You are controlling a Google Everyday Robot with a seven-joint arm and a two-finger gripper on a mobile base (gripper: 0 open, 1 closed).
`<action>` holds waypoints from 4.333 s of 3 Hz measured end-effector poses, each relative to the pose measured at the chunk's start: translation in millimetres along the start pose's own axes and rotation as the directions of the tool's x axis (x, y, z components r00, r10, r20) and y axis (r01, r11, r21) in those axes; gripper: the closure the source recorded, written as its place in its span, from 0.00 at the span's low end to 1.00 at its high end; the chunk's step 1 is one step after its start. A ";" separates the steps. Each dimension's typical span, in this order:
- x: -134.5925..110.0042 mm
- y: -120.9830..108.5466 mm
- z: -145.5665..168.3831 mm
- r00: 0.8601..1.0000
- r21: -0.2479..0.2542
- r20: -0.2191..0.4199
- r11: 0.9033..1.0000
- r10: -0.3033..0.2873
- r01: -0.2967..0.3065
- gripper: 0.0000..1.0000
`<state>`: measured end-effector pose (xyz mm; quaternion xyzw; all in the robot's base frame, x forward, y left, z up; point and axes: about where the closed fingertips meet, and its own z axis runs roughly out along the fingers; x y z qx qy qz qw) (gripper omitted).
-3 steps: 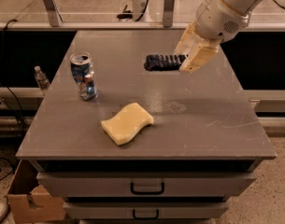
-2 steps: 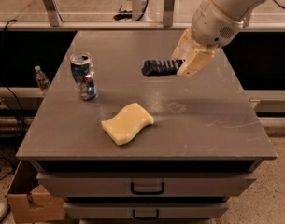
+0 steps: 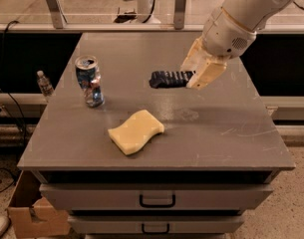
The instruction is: Move rxbar blueberry near sponge
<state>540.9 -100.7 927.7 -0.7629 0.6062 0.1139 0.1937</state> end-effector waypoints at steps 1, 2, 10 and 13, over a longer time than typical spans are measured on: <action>-12.5 13.7 12.4 0.999 -0.032 0.027 0.999 -0.022 0.023 1.00; -24.6 22.6 25.0 0.998 -0.052 0.051 0.998 -0.042 0.045 1.00; -49.6 28.9 70.6 0.993 -0.104 0.087 0.991 -0.076 0.085 0.13; -43.1 32.2 64.2 0.994 -0.075 0.082 0.994 -0.078 0.085 0.00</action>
Offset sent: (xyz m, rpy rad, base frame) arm -0.0442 0.0427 -0.0270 0.0491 0.0708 0.1127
